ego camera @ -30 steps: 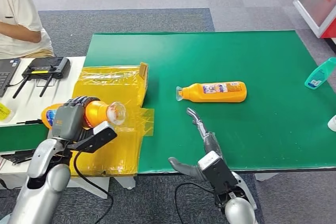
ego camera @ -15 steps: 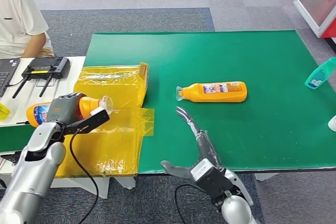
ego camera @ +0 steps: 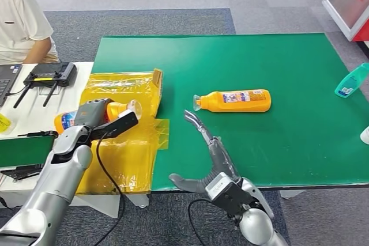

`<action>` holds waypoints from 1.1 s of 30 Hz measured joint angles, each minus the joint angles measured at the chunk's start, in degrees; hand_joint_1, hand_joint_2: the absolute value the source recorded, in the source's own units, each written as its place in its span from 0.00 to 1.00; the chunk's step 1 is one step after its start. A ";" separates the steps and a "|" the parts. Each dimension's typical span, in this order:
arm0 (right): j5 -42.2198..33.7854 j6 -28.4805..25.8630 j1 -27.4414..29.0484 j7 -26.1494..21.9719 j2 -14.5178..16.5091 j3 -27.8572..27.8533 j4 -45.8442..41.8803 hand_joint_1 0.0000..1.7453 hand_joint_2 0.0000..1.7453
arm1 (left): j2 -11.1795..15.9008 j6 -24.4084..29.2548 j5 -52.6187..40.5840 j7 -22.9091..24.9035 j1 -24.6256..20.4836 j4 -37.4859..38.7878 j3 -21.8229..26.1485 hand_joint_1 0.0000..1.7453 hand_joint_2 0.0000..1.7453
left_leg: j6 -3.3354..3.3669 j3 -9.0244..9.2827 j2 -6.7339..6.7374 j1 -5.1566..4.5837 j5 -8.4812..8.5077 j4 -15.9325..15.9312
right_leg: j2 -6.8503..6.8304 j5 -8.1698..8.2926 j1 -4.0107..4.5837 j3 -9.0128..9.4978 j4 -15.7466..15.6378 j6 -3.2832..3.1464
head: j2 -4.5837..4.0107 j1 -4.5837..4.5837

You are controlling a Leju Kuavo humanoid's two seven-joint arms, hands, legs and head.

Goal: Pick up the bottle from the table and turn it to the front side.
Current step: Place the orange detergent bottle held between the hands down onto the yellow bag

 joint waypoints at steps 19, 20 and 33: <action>-1.21 0.44 -0.47 -0.52 -0.18 -0.01 -0.04 0.00 1.00 | -7.61 1.91 -3.87 -1.15 -1.24 6.17 -7.28 1.00 1.00 | 0.02 -0.03 0.00 -0.01 -0.02 0.00 | 0.00 0.01 -0.04 -0.01 0.00 0.03 | 0.00 0.01; -1.22 0.45 -0.46 -0.53 -0.18 -0.01 -0.04 0.00 1.00 | -8.04 2.31 -3.90 -1.38 -1.16 6.81 -7.80 1.00 1.00 | 0.03 -0.03 0.00 -0.01 -0.02 0.00 | 0.00 0.01 -0.05 -0.01 0.00 0.04 | 0.00 0.01; -1.24 0.49 0.17 -0.54 -0.20 -0.51 -0.37 0.00 1.00 | -11.32 3.97 -2.33 -1.54 -0.42 12.93 -10.94 0.00 1.00 | 0.03 -0.04 0.00 -0.01 -0.02 0.00 | 0.00 0.01 -0.04 -0.02 -0.01 0.04 | 0.00 0.01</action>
